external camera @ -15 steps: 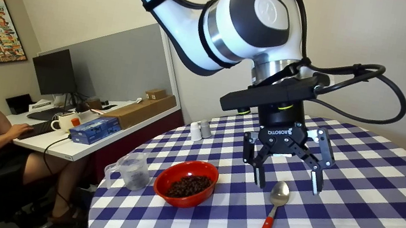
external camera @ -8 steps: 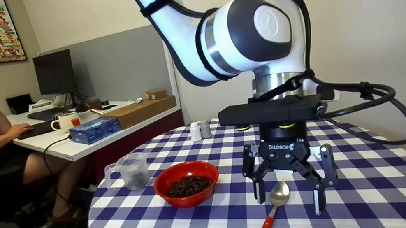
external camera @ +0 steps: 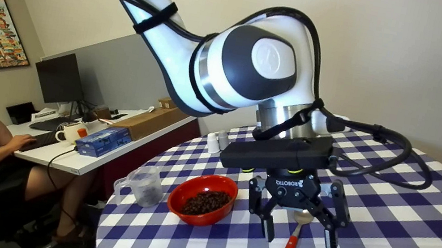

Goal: Pick up the spoon and scoop some of the contents in the bowl and put them in the jar

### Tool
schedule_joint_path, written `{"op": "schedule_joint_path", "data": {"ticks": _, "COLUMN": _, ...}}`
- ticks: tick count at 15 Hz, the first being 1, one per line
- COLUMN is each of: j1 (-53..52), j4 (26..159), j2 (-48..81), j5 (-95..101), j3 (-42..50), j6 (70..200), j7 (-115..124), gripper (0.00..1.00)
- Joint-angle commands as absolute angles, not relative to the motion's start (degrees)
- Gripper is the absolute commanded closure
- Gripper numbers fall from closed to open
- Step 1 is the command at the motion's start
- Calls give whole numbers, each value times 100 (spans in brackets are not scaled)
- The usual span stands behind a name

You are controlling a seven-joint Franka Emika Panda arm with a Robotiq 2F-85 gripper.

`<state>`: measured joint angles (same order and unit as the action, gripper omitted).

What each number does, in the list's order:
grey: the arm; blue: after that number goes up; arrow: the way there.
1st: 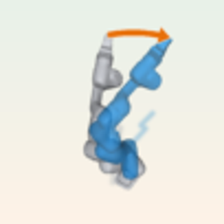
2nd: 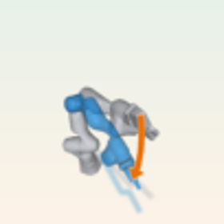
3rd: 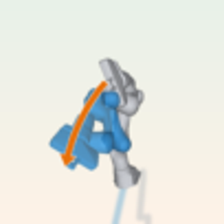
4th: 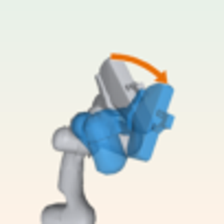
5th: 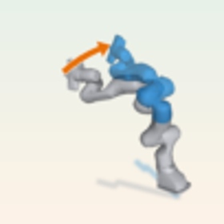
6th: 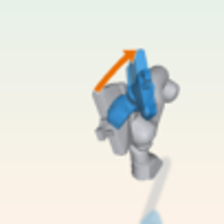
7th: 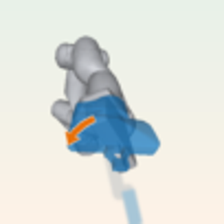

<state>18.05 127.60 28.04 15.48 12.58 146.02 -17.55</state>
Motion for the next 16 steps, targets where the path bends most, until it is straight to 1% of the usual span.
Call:
{"op": "schedule_joint_path", "data": {"ticks": 1, "j1": 1834, "j4": 13180, "j2": 2655, "j5": 1665, "j3": 1293, "j6": 15203, "j7": -1934, "gripper": 2}}
{"op": "schedule_joint_path", "data": {"ticks": 6, "j1": 1763, "j4": 13421, "j2": 2796, "j5": 1766, "j3": 1398, "j6": 15962, "j7": -1815, "gripper": 2}}
{"op": "schedule_joint_path", "data": {"ticks": 7, "j1": 1746, "j4": 13427, "j2": 2827, "j5": 1724, "j3": 1393, "j6": 15937, "j7": -1783, "gripper": 2}}
{"op": "schedule_joint_path", "data": {"ticks": 8, "j1": 1715, "j4": 13451, "j2": 2862, "j5": 1707, "j3": 1393, "j6": 15973, "j7": -1740, "gripper": 6}}
{"op": "schedule_joint_path", "data": {"ticks": 9, "j1": 1692, "j4": 13472, "j2": 2882, "j5": 1713, "j3": 1388, "j6": 15982, "j7": -1736, "gripper": 20}}
{"op": "schedule_joint_path", "data": {"ticks": 10, "j1": 1677, "j4": 13484, "j2": 2899, "j5": 1713, "j3": 1372, "j6": 16008, "j7": -1745, "gripper": 31}}
{"op": "schedule_joint_path", "data": {"ticks": 11, "j1": 1655, "j4": 13482, "j2": 2922, "j5": 1722, "j3": 1372, "j6": 16030, "j7": -1747, "gripper": 32}}
{"op": "schedule_joint_path", "data": {"ticks": 13, "j1": 1612, "j4": 13449, "j2": 2974, "j5": 1723, "j3": 1380, "j6": 16036, "j7": -1736, "gripper": 45}}
{"op": "schedule_joint_path", "data": {"ticks": 16, "j1": 1581, "j4": 13408, "j2": 3023, "j5": 1740, "j3": 1395, "j6": 16032, "j7": -1753, "gripper": 69}}
